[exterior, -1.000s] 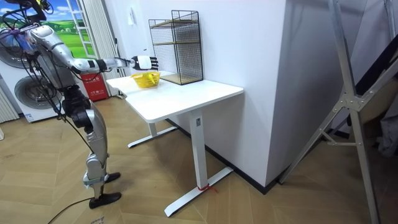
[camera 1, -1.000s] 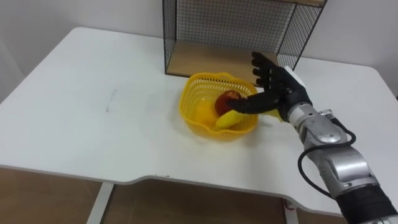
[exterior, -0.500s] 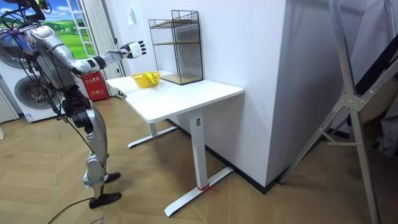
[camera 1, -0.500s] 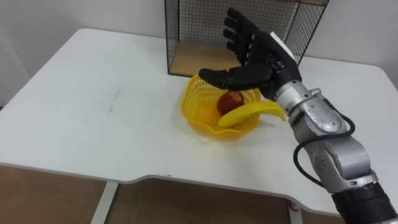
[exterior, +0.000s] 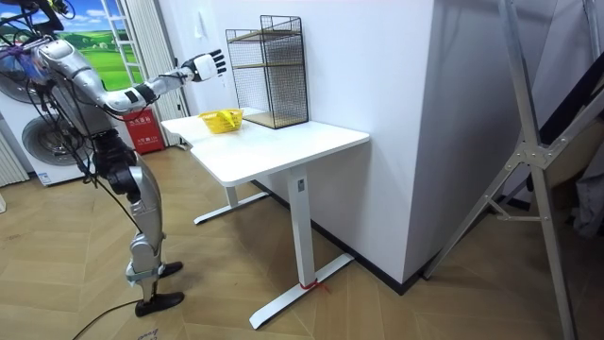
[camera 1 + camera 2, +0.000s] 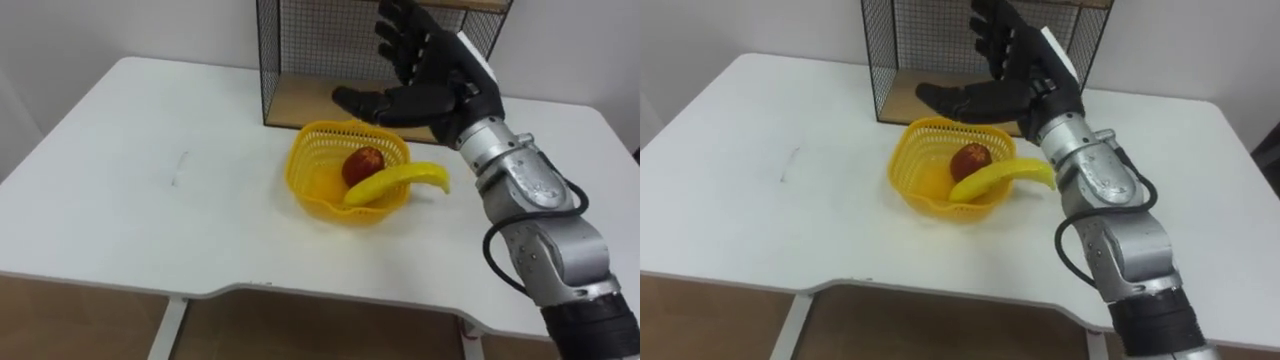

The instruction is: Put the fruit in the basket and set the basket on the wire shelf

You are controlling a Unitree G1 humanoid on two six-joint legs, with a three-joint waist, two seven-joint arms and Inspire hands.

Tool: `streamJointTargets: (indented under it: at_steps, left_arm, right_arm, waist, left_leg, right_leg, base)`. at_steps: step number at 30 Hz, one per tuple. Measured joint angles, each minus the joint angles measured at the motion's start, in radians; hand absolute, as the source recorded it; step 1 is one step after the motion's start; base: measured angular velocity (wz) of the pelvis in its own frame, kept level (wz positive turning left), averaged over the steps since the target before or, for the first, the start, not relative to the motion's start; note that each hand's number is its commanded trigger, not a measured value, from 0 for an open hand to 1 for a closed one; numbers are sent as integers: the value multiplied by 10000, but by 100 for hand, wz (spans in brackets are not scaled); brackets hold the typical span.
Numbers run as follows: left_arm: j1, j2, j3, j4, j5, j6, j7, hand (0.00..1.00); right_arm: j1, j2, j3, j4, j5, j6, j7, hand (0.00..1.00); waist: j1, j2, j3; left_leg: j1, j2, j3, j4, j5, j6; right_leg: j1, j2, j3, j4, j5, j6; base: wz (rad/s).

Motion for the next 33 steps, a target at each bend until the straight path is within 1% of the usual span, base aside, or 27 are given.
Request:
streamJointTargets:
  at_steps: [2,3,5,6,7,8,9,10,11,12,13,14,15,16,17,18,19,20,21,23,24,26,29,30,31,32,33]
  left_arm:
    - [67,8,769,121,-542,-100,172,0]
    - [66,7,979,170,-782,-132,236,0]
    - [142,46,1608,162,-2098,-237,695,0]
    - [141,54,1769,162,-2478,-274,856,0]
    - [150,56,2154,165,-3107,-384,1127,0]
    - [156,49,2618,137,-3562,-481,1429,0]
    - [157,38,2846,94,-3754,-522,1638,0]
    - [164,16,3208,-98,-4221,-624,2146,0]
    - [241,7,3574,-434,-4877,-656,2654,0]
    - [263,2,3768,-637,-5171,-657,2876,0]
    - [320,3,4127,-1229,-5789,-692,3389,0]
    - [386,0,4340,-1885,-6240,-818,3978,0]
    - [416,-10,4440,-2326,-6419,-845,4266,0]
    - [566,-12,4521,-3220,-6744,-998,4829,0]
    - [680,-9,4592,-3980,-6939,-1238,5338,0]
    - [717,-9,4686,-4280,-6996,-1327,5603,0]
    - [647,7,4892,-4916,-7020,-1411,6144,0]
    - [565,22,5060,-5513,-7006,-1483,6656,0]
    - [537,20,5137,-5821,-6987,-1519,6867,0]
    - [511,22,5307,-7074,-6828,-1716,7617,0]
    - [503,23,5334,-7353,-6741,-1778,7823,0]
    - [406,23,5364,-8440,-6609,-2096,8459,0]
    - [201,27,5351,-9363,-6579,-2318,8876,0]
    - [122,29,5345,-9506,-6579,-2332,8900,0]
    - [12,28,5266,-9878,-6584,-2339,8926,0]
    - [11,22,5085,-10351,-6583,-2369,8917,0]
    - [6,22,4981,-10554,-6577,-2383,8902,0]
  right_arm:
    - [300,-177,-619,-20,166,-61,-270,0]
    - [354,-190,-784,-21,167,-60,-345,0]
    - [694,-258,-1345,-22,221,-163,-833,0]
    - [810,-279,-1454,-24,235,-186,-1029,0]
    - [1130,-313,-1685,-119,250,-209,-1372,0]
    - [1593,-312,-1950,-387,291,-278,-1632,0]
    - [1778,-312,-2043,-488,287,-299,-1733,0]
    - [2061,-312,-2212,-562,281,-371,-1862,0]
    - [2250,-310,-2386,-569,271,-377,-2023,0]
    - [2358,-312,-2508,-577,268,-377,-2109,0]
    - [2587,-322,-2752,-596,296,-401,-2350,0]
    - [2811,-322,-2882,-648,348,-460,-2619,0]
    - [2991,-322,-2956,-763,365,-465,-2726,0]
    - [3354,-322,-3004,-993,410,-473,-2901,0]
    - [3671,-322,-3001,-1180,427,-474,-2997,0]
    - [3795,-322,-3011,-1206,450,-474,-3044,0]
    - [3989,-321,-3045,-1190,460,-474,-3186,0]
    - [4169,-303,-3138,-1187,459,-473,-3328,0]
    - [4234,-282,-3213,-1187,458,-473,-3378,0]
    - [4498,-277,-3473,-1190,439,-484,-3597,0]
    - [4543,-265,-3501,-1190,439,-489,-3671,0]
    - [4813,-242,-3520,-1197,123,-604,-3752,0]
    - [4929,-232,-3356,-1201,-122,-703,-3741,0]
    - [4939,-226,-3311,-1207,-199,-704,-3719,0]
    - [4955,-146,-3306,-1222,-289,-704,-3656,0]
    - [4956,-3,-3319,-1262,-294,-726,-3649,0]
    - [4956,61,-3316,-1261,-290,-777,-3641,0]
  waist:
    - [-47,47,-16]
    - [-93,69,-17]
    - [-168,161,-20]
    - [-159,157,-27]
    - [-142,239,13]
    - [-117,289,13]
    - [-131,310,13]
    - [-156,355,11]
    - [-189,413,8]
    - [-202,432,2]
    - [-185,492,-9]
    - [-166,521,-30]
    - [-155,537,-35]
    - [-137,554,-40]
    - [-112,566,-45]
    - [-125,567,-49]
    - [-160,597,-60]
    - [-121,617,-52]
    - [-121,645,-32]
    - [-87,632,-43]
    - [-91,605,-34]
    - [-97,604,-42]
    - [-92,627,-41]
    - [-107,627,-40]
    - [-108,635,-45]
    - [-142,608,-29]
    - [-149,607,-26]
  left_leg:
    - [-2,-12,-12,-2,0,0]
    - [-1,-23,-15,-2,0,0]
    - [35,-23,15,-21,0,1]
    - [57,-23,21,-43,1,1]
    - [116,-3,59,-57,1,1]
    - [146,3,62,-82,1,1]
    - [152,3,64,-102,2,0]
    - [146,5,79,-122,7,-7]
    - [146,5,82,-121,8,-8]
    - [153,7,79,-125,9,-7]
    - [192,17,127,-147,11,-6]
    - [204,20,163,-161,12,-4]
    - [198,21,170,-176,22,5]
    - [198,23,181,-223,42,11]
    - [211,17,148,-270,55,20]
    - [228,12,146,-296,61,23]
    - [273,1,145,-326,65,26]
    - [315,2,173,-354,65,26]
    - [339,4,199,-366,64,27]
    - [370,5,261,-415,61,29]
    - [362,6,272,-424,61,29]
    - [330,-1,325,-467,63,30]
    - [350,4,465,-487,61,32]
    - [337,10,465,-477,61,32]
    - [342,17,468,-464,60,32]
    - [345,5,450,-465,60,31]
    - [352,0,448,-465,60,31]
  right_leg:
    - [9,-12,-40,2,0,1]
    - [17,-14,-43,1,1,1]
    - [33,-14,-5,-2,1,2]
    - [41,-14,5,-1,1,2]
    - [82,-14,25,-3,1,2]
    - [96,-11,46,-8,1,3]
    - [85,-10,61,-6,1,3]
    - [37,0,128,0,1,2]
    - [26,2,152,7,2,1]
    - [24,-3,160,9,1,1]
    - [15,-11,202,7,1,2]
    - [12,-15,218,13,1,2]
    - [-5,-20,241,18,1,2]
    - [-19,-31,270,20,0,3]
    - [-19,-40,263,16,-1,4]
    - [-18,-45,258,13,-1,5]
    - [16,-47,256,1,-1,6]
    - [6,-47,285,4,-1,6]
    - [-12,-49,307,2,-2,7]
    - [-55,-53,387,-1,-16,30]
    - [-76,-52,400,0,-18,33]
    - [-168,-45,477,1,-18,34]
    - [-236,-36,580,10,-18,34]
    - [-252,-36,574,13,-18,34]
    - [-281,-32,565,25,-18,33]
    - [-260,-31,527,28,-17,33]
    - [-217,-31,516,29,-17,33]
  base:
    - [0]
    - [0]
    - [-2]
    - [-7]
    - [-5]
    - [-6]
    - [-9]
    - [-12]
    - [-10]
    - [-6]
    - [-5]
    - [-6]
    - [-4]
    - [0]
    - [0]
    - [0]
    - [-4]
    - [-7]
    - [-10]
    - [-10]
    - [-9]
    - [-9]
    - [-13]
    - [-5]
    - [0]
    - [4]
    - [6]
